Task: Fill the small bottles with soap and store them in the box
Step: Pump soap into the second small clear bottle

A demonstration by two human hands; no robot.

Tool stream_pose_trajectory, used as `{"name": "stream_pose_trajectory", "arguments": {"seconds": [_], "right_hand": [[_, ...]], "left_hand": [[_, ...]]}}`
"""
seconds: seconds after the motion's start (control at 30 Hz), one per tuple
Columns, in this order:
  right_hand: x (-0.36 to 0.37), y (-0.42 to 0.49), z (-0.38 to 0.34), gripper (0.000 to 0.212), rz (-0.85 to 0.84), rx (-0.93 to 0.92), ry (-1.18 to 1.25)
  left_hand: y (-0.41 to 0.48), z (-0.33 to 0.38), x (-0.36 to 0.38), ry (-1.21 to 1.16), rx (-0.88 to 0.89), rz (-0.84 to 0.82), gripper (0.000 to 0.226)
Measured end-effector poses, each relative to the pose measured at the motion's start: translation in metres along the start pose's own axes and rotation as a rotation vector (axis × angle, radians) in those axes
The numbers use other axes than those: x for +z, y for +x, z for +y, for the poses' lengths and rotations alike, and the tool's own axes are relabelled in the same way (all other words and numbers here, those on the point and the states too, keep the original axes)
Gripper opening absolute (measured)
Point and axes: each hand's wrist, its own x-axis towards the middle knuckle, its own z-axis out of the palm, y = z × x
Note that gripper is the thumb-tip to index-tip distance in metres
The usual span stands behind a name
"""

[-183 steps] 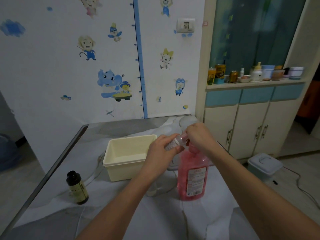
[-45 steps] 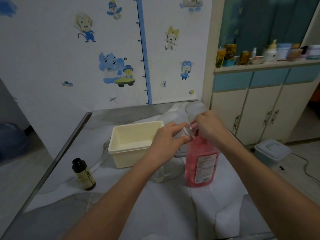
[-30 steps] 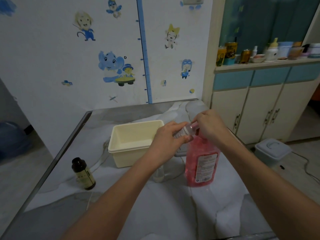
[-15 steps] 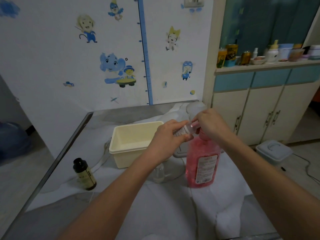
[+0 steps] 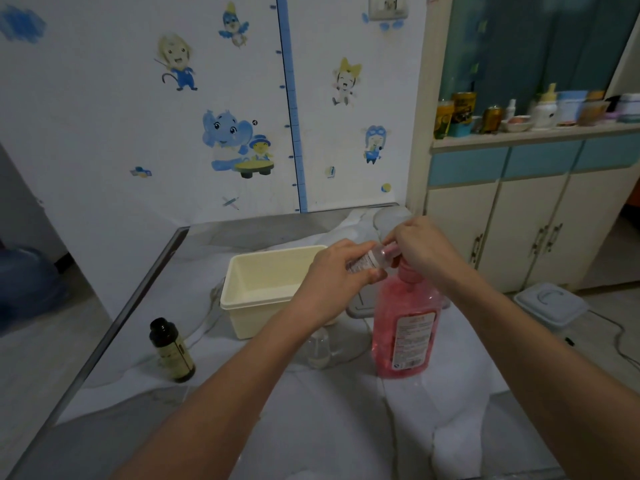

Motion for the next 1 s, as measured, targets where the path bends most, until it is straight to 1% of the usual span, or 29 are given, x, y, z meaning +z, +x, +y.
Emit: {"name": "stream_pose_trajectory", "arguments": {"seconds": [0.23, 0.43, 0.6, 0.8, 0.87, 0.93, 0.97, 1.0], "right_hand": [[0.007, 0.002, 0.014, 0.029, 0.035, -0.012, -0.027], [0.004, 0.003, 0.007, 0.026, 0.004, 0.023, -0.006], [0.001, 0.005, 0.002, 0.027, 0.007, -0.013, -0.046], [0.008, 0.006, 0.018, 0.028, 0.045, -0.002, 0.013], [0.009, 0.003, 0.016, 0.025, 0.022, -0.017, 0.043], [0.007, 0.001, 0.011, 0.017, 0.012, 0.0, -0.016], [0.006, -0.002, 0.007, 0.021, 0.008, -0.003, -0.104], [0.006, -0.002, 0.007, 0.021, 0.009, -0.019, -0.119]], "left_hand": [[-0.003, -0.007, 0.008, -0.004, -0.031, 0.007, 0.032], [-0.002, -0.003, 0.004, -0.041, -0.025, 0.013, 0.033], [0.0, -0.002, 0.001, -0.03, -0.008, 0.02, 0.033], [-0.003, -0.008, 0.009, -0.035, -0.022, 0.025, 0.033], [-0.004, -0.008, 0.009, -0.023, -0.021, 0.024, 0.032], [-0.004, -0.007, 0.008, -0.013, -0.021, 0.018, 0.032], [-0.005, -0.005, 0.007, -0.011, -0.021, 0.013, 0.033], [-0.004, -0.004, 0.006, -0.013, -0.02, 0.01, 0.033]]}}
